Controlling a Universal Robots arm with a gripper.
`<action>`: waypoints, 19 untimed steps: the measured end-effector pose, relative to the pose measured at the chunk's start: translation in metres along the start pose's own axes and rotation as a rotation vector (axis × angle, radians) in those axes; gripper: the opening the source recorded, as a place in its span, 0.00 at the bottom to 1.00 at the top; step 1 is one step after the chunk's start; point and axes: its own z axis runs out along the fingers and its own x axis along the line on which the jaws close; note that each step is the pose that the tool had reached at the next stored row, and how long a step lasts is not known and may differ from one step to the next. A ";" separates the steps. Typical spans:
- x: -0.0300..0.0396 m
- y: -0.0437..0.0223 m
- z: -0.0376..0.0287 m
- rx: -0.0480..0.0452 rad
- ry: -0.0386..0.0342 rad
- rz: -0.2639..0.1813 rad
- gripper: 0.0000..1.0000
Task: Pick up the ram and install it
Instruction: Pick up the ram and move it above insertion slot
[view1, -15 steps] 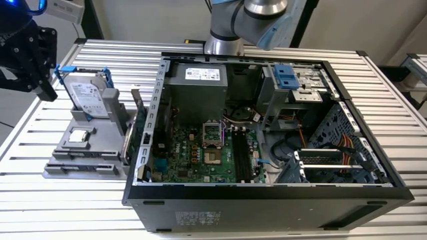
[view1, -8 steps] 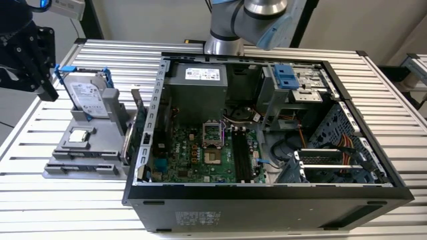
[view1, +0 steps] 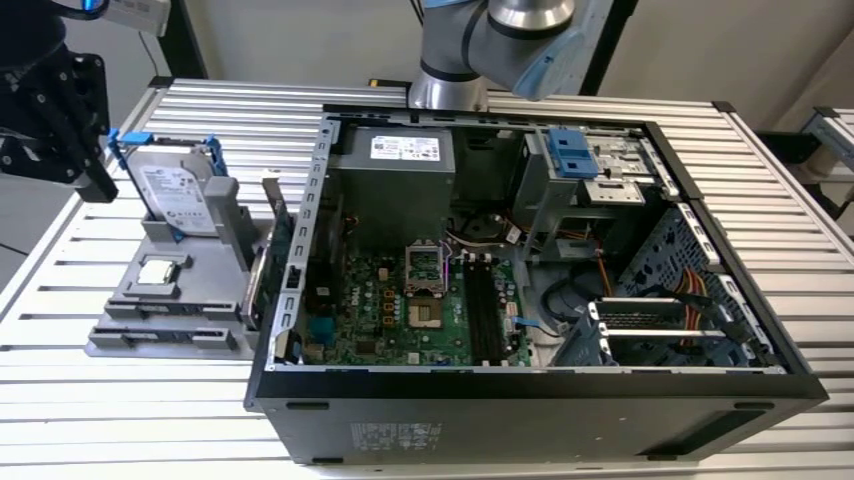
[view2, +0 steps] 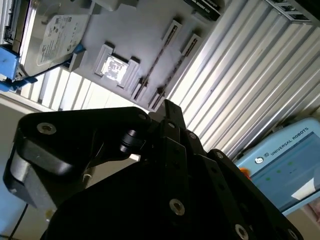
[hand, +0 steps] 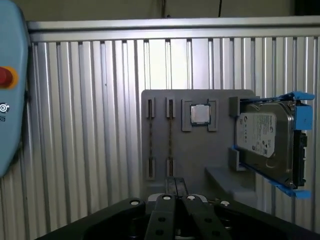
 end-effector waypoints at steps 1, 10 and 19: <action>0.0000 0.0000 0.0000 0.0006 0.0000 -0.008 0.00; 0.0000 0.0000 0.0000 0.0019 0.0001 -0.052 0.00; 0.0000 0.0001 -0.0001 0.0017 -0.0129 -0.052 0.00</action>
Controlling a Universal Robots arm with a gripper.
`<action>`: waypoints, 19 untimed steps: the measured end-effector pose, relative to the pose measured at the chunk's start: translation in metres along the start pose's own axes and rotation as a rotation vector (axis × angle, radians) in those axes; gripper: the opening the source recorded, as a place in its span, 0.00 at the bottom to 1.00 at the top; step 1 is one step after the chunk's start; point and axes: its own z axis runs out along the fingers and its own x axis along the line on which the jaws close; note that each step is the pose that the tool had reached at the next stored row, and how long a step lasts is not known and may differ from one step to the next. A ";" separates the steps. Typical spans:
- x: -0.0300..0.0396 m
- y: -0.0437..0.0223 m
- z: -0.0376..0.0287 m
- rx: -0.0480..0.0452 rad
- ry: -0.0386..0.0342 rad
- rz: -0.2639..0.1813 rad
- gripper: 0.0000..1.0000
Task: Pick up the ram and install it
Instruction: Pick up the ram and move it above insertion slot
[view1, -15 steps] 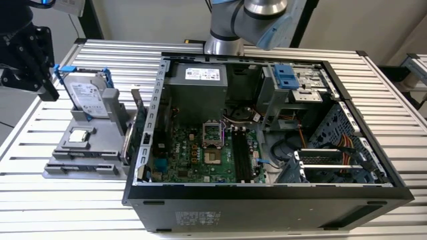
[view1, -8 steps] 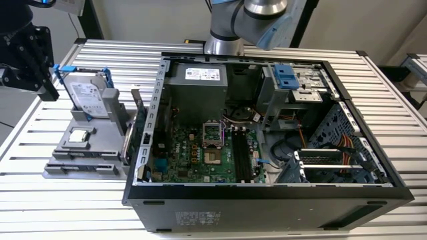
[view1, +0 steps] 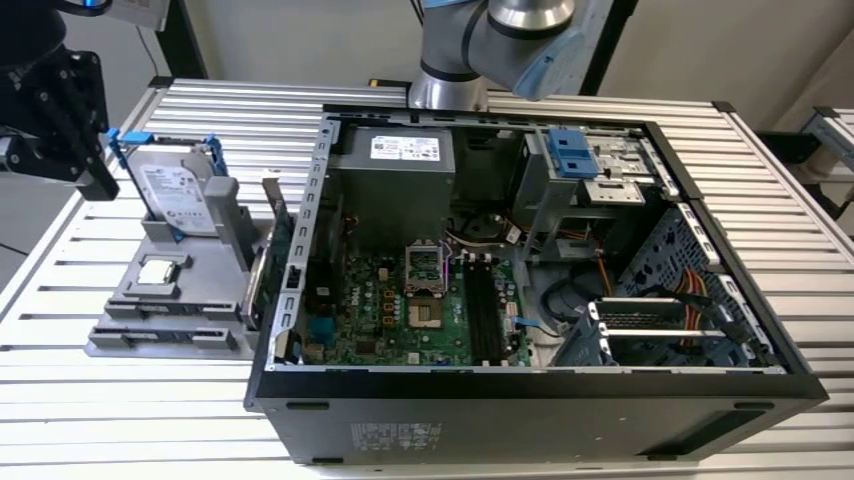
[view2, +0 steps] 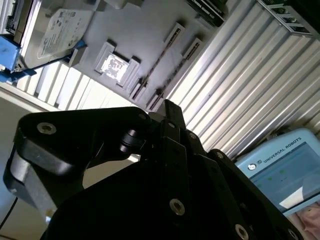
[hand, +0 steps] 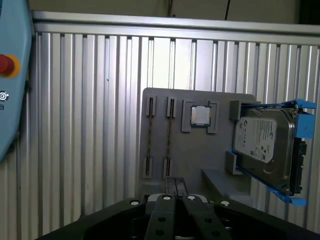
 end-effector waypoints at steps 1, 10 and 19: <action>0.0000 0.0000 0.0001 0.0002 -0.0041 0.000 0.00; 0.0000 0.0000 0.0000 -0.0007 -0.0129 -0.003 0.00; 0.0000 -0.0001 0.0001 -0.0009 -0.0129 -0.007 0.00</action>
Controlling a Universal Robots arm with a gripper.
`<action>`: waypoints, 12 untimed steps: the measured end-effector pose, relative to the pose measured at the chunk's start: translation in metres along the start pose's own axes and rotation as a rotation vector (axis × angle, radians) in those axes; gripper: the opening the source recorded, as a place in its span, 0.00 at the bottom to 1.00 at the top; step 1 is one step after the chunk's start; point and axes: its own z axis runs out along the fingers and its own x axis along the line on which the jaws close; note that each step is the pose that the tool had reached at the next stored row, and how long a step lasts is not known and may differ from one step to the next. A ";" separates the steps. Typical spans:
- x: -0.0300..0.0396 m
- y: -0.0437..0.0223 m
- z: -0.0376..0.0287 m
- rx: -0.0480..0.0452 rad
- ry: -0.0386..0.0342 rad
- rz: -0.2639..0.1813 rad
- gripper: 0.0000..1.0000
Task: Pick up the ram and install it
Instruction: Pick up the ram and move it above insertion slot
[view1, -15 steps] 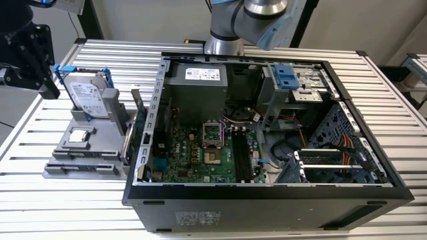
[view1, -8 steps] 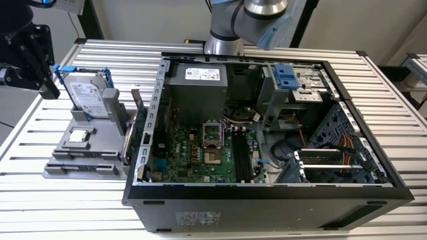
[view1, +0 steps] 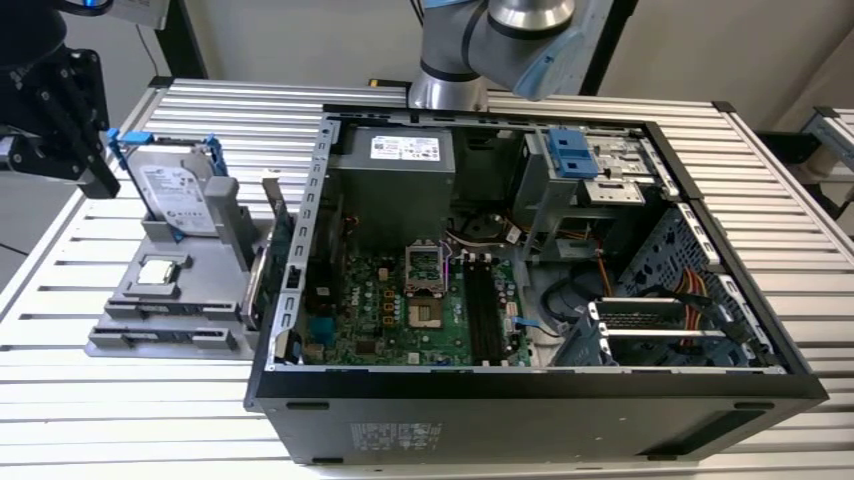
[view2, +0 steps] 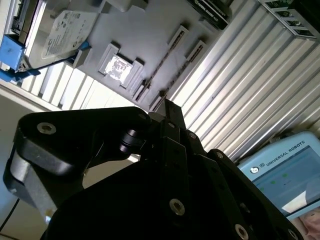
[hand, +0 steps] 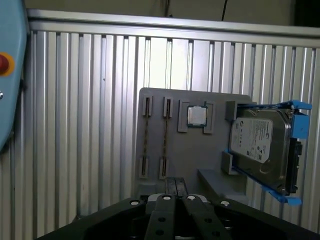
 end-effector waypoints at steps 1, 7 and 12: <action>0.0000 0.0000 0.0000 0.0000 0.0000 0.000 0.00; 0.0000 0.0000 0.0000 -0.0001 0.0000 -0.002 0.00; 0.0000 0.0000 0.0000 -0.0002 0.0000 -0.003 1.00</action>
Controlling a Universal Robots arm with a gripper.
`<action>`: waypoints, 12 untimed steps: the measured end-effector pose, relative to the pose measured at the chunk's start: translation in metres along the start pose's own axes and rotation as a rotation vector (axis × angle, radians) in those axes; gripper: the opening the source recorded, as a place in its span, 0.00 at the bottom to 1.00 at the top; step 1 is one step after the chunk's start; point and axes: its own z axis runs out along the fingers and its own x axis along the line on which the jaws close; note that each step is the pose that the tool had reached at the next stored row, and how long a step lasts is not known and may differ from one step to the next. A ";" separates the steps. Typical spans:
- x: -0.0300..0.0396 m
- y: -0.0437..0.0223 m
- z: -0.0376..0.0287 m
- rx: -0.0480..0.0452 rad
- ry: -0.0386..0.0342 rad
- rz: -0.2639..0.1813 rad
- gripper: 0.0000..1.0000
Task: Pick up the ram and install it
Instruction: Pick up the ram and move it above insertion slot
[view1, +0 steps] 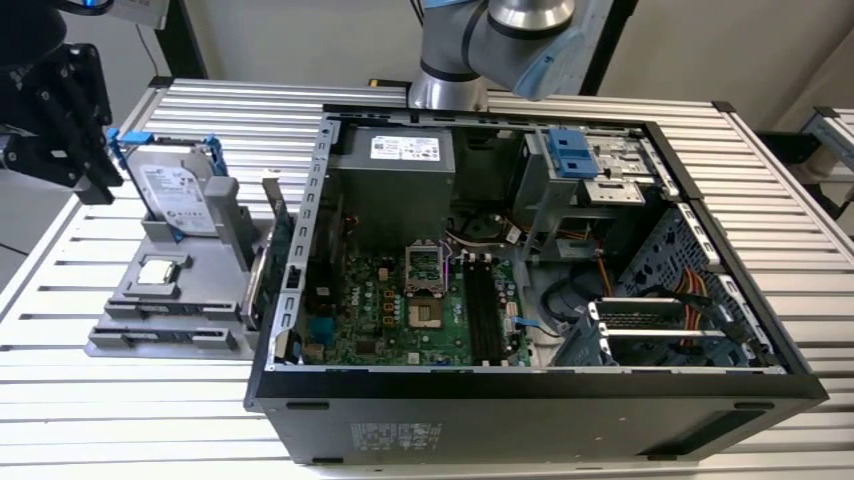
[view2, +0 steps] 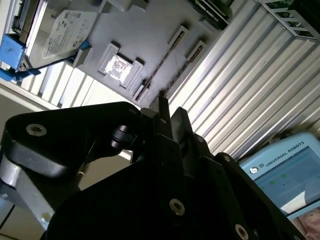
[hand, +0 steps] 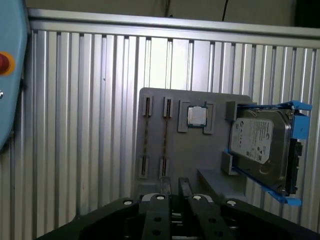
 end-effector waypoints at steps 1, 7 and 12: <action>0.0000 0.0000 0.0000 0.0000 0.0000 0.000 1.00; 0.0000 0.0000 0.0000 0.0000 -0.0001 -0.002 1.00; 0.0000 0.0000 0.0001 -0.0001 0.0000 -0.003 1.00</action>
